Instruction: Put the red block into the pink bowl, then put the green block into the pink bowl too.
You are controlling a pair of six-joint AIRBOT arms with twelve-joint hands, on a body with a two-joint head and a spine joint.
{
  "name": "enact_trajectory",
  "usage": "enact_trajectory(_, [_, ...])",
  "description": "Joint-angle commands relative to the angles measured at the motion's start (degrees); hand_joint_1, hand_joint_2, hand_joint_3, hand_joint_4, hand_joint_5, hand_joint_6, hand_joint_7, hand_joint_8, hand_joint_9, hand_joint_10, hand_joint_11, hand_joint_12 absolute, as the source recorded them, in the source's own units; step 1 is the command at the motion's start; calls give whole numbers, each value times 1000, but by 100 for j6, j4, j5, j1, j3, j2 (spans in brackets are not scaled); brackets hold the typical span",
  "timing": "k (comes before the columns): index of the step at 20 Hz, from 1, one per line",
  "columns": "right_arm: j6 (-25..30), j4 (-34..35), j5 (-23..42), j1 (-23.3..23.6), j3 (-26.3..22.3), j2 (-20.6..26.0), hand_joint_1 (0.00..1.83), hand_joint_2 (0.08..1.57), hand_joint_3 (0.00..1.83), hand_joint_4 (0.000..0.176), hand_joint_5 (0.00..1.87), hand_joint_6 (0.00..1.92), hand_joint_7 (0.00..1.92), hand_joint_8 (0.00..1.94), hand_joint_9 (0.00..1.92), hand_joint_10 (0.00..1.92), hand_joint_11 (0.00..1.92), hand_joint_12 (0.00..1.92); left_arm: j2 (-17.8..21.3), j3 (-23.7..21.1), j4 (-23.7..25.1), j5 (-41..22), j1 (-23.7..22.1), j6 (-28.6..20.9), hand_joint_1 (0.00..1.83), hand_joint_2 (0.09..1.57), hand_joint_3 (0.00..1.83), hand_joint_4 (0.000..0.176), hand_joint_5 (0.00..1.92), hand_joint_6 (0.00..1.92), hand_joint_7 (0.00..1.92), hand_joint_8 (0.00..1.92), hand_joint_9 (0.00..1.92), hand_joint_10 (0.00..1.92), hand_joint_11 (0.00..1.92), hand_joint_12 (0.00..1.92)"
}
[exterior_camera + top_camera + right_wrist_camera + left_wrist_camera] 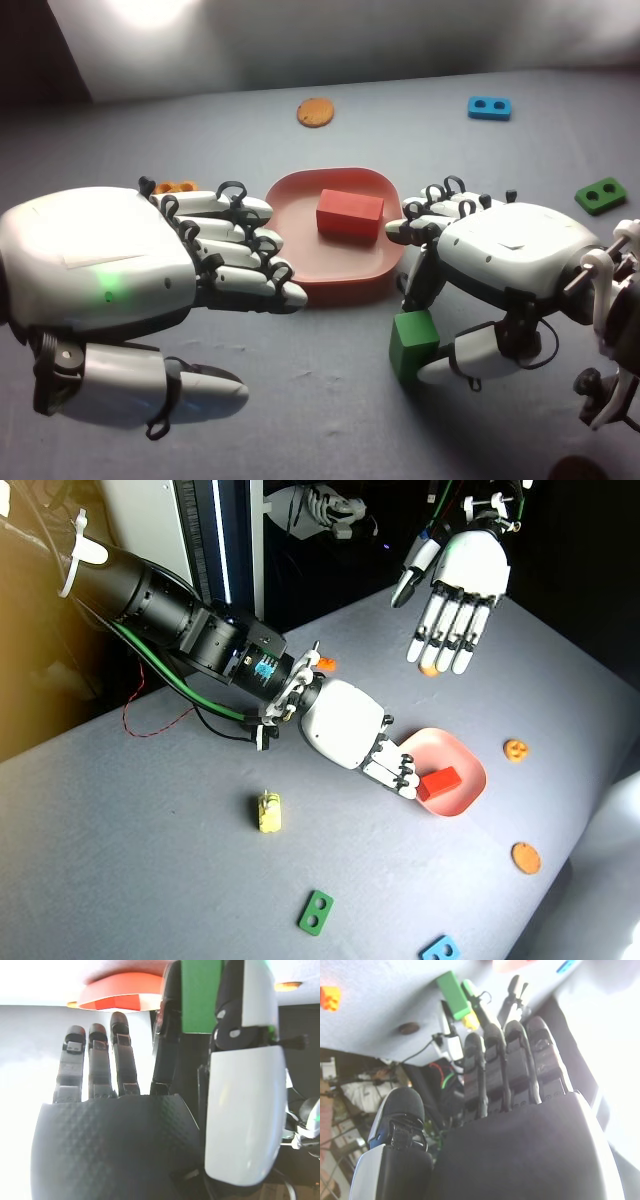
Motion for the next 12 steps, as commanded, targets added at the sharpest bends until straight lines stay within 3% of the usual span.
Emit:
enact_trajectory(1, [31,-237,513,11,-6,40,1110,975,0,176,1327,376,300,0,99,3,0,0,30,30,-155,-477,-53,-5,27,1364,0,0,380,3,339,3,224,3,0,226])
enact_trajectory(2, [31,-266,513,11,-10,41,1110,975,0,176,1327,376,300,0,99,3,0,0,30,30,-153,-477,-53,-5,27,1364,0,0,380,3,339,3,224,3,0,226])
enact_trajectory(3, [31,-306,513,12,-14,41,1129,976,0,109,1336,372,345,7,130,9,2,1,30,30,-153,-477,-53,-6,73,1357,0,0,401,4,364,3,250,5,0,335])
enact_trajectory(4, [31,-397,518,20,-19,43,1136,985,1,64,1307,428,340,3,109,4,0,0,30,30,-153,-475,-54,-6,23,1368,1,0,363,6,335,7,220,7,0,236])
enact_trajectory(5, [31,-461,530,59,-22,46,1145,979,0,46,1329,389,381,2,133,4,4,3,28,30,-153,-465,-66,-10,85,1360,0,0,396,14,364,14,245,13,0,251])
enact_trajectory(9, [-44,-596,529,314,-20,92,1145,979,0,44,1333,380,381,4,139,4,3,1,13,31,-153,-428,-123,-21,59,1353,0,0,398,3,366,3,250,4,0,276])
enact_trajectory(10, [-60,-627,508,427,-19,115,1152,977,0,20,1339,368,391,4,147,4,10,6,6,31,-153,-418,-142,-21,70,1356,0,0,399,2,360,1,235,2,0,248])
enact_trajectory(11, [-78,-647,456,519,-19,133,1147,978,0,34,1337,369,391,2,149,3,14,11,4,30,-152,-413,-147,-21,62,1356,0,0,408,4,371,3,245,5,0,274])
enact_trajectory(12, [-80,-648,407,603,-19,149,1135,979,0,75,1331,381,382,2,144,2,5,10,4,30,-152,-412,-148,-21,42,1360,2,0,382,0,356,1,236,1,0,266])
